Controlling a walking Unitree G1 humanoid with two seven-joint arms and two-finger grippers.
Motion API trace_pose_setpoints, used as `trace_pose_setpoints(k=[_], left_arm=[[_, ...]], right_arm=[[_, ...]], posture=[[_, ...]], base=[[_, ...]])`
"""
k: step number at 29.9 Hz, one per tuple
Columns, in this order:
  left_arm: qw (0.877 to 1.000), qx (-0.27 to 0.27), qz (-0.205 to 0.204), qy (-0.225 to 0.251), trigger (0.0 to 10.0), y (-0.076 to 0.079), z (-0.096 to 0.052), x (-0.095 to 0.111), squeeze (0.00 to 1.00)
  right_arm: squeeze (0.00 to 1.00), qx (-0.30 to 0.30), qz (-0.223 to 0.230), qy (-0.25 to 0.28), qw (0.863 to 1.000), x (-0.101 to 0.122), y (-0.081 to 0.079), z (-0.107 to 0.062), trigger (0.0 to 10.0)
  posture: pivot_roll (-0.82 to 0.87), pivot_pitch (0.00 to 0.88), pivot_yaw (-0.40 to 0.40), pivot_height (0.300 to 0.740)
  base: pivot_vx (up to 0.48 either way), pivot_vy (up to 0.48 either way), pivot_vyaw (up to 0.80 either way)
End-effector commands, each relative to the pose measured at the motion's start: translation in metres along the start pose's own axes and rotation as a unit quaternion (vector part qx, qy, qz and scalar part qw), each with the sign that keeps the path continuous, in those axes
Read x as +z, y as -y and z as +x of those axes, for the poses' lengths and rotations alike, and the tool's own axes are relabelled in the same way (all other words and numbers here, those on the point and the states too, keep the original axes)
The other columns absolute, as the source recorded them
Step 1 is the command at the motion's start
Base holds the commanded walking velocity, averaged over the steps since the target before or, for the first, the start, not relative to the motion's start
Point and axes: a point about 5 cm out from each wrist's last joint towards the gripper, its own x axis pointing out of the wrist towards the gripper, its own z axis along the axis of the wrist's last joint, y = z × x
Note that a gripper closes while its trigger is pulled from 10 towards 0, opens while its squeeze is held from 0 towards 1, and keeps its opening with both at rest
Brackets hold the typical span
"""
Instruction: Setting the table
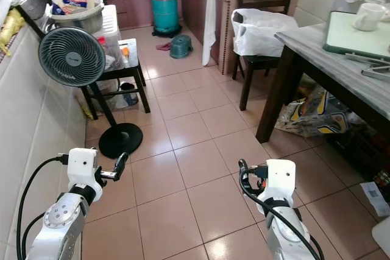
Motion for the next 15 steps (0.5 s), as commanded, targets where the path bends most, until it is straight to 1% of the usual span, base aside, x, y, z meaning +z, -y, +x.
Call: trace_pose_setpoints(k=[1,4,8,11,15], left_arm=[[1.0,0.01,0.0,-0.008,10.0,-0.004,0.002,0.0,0.0],[1.0,0.009,-0.002,-0.01,10.0,-0.004,0.003,0.0,0.0],[1.0,-0.004,0.009,-0.008,10.0,-0.001,0.006,0.003,0.0],[1.0,0.001,0.005,-0.007,10.0,-0.002,0.009,0.005,0.0],[1.0,0.018,0.004,-0.005,10.0,-0.009,0.014,0.008,0.0]], right_arm=[[0.0,-0.005,0.001,-0.002,1.0,0.001,0.0,-0.001,10.0],[0.0,-0.007,0.001,-0.002,1.0,0.0,0.001,-0.001,10.0],[0.0,-0.011,0.001,-0.003,1.0,-0.001,0.001,-0.002,10.0],[0.0,-0.012,0.001,-0.003,1.0,0.0,0.001,-0.002,10.0],[0.0,-0.013,0.001,-0.002,1.0,0.001,0.001,-0.001,10.0]], posture=[[0.03,0.0,0.06,0.74],[0.02,0.0,0.063,0.74],[0.02,0.0,0.064,0.74],[0.02,0.0,0.065,0.74],[0.02,0.0,0.063,0.74]], base=[[0.0,0.0,-0.78],[0.0,0.0,-0.78],[0.0,0.0,-0.78],[0.0,0.0,-0.78],[0.0,0.0,-0.78]])
